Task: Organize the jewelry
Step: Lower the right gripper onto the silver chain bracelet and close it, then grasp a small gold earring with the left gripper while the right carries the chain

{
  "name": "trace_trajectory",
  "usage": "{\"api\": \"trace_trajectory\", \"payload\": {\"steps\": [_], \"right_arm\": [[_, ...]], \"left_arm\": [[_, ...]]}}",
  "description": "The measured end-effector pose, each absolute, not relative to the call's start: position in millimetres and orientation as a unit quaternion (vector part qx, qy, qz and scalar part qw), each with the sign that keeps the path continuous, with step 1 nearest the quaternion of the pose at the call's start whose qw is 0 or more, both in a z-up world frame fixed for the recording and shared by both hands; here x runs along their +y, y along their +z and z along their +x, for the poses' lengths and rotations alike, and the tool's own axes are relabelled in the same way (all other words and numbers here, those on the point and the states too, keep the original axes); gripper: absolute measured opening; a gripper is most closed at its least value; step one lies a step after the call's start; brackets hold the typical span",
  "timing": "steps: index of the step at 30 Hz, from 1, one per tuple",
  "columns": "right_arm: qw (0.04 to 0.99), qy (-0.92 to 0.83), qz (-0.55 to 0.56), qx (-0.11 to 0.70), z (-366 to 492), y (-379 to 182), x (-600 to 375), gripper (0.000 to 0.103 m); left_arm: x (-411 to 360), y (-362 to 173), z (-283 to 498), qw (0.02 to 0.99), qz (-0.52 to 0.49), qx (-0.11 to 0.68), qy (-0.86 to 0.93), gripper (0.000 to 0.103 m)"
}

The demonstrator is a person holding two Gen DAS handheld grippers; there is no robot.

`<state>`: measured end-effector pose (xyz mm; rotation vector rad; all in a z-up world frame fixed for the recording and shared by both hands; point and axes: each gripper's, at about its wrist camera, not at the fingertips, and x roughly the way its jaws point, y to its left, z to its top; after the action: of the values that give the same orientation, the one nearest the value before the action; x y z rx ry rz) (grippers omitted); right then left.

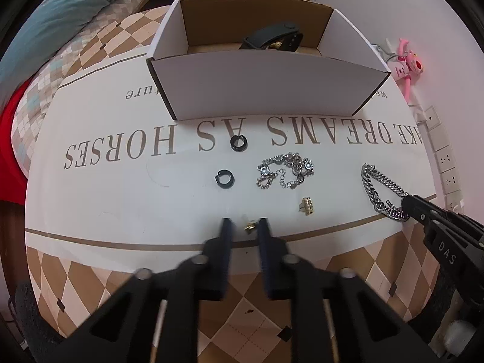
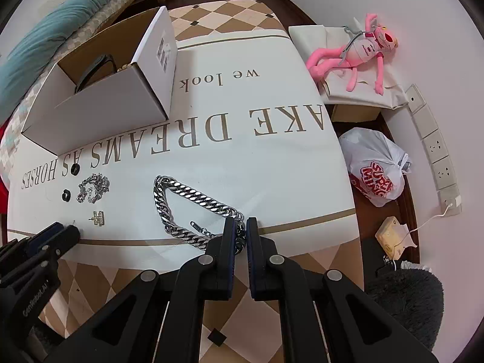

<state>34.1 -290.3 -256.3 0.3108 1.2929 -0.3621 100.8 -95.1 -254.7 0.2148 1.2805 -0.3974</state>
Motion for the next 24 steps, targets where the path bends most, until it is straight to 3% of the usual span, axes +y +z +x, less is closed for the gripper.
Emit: {"api": "trace_trajectory", "payload": {"steps": [14,24], "right_arm": [[0.777,-0.149,0.170,0.587,26.1,-247.5,-284.8,0.007],[0.823,-0.077,0.194,0.528,28.3,-168.9,-267.1,0.006]], "left_arm": [[-96.2,-235.1,99.9,0.786,0.089,0.575,-0.208,0.003],[-49.4,-158.9,117.4,0.806,0.023,0.551,-0.214,0.003]]}}
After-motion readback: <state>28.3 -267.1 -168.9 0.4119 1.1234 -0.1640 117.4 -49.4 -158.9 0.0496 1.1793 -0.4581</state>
